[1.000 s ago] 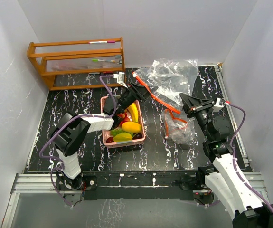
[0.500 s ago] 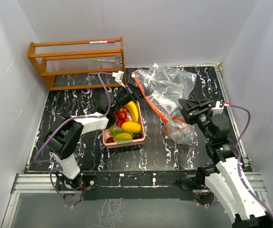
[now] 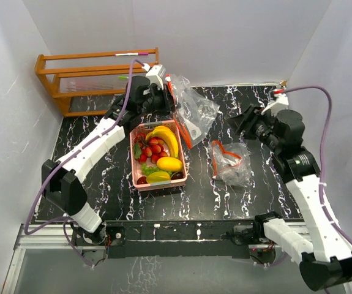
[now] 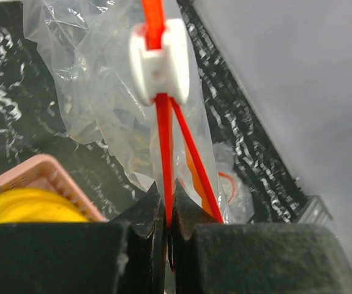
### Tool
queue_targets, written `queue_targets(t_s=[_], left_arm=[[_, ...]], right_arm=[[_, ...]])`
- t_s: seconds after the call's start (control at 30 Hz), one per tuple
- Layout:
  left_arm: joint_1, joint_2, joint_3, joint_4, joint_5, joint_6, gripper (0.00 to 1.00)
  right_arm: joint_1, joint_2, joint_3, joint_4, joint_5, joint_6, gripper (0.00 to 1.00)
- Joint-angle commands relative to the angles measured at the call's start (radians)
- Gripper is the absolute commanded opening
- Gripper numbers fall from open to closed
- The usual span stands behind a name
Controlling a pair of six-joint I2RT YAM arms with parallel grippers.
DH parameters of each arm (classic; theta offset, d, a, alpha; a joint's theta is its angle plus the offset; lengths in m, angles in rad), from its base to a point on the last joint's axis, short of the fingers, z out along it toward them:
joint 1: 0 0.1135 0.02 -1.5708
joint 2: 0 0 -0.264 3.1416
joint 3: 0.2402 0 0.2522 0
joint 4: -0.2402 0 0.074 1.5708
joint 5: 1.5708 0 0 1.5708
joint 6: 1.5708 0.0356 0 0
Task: Place the food in the zip-top bag and seal the zipper
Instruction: Open the zipper of the food storage bag.
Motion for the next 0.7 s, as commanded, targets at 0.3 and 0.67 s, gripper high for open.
queue_targets(t_s=[0.3, 0.67], left_arm=[[-0.028, 0.147, 0.174, -0.406, -0.052, 0.14, 0.0], [-0.029, 0.165, 0.197, -0.408, -0.051, 0.14, 0.0]], right_arm=[[0.287, 0.209, 0.163, -0.024, 0.068, -0.314, 0.53], [0.622, 0.459, 0.279, 0.025, 0.466, -0.318, 0.53]])
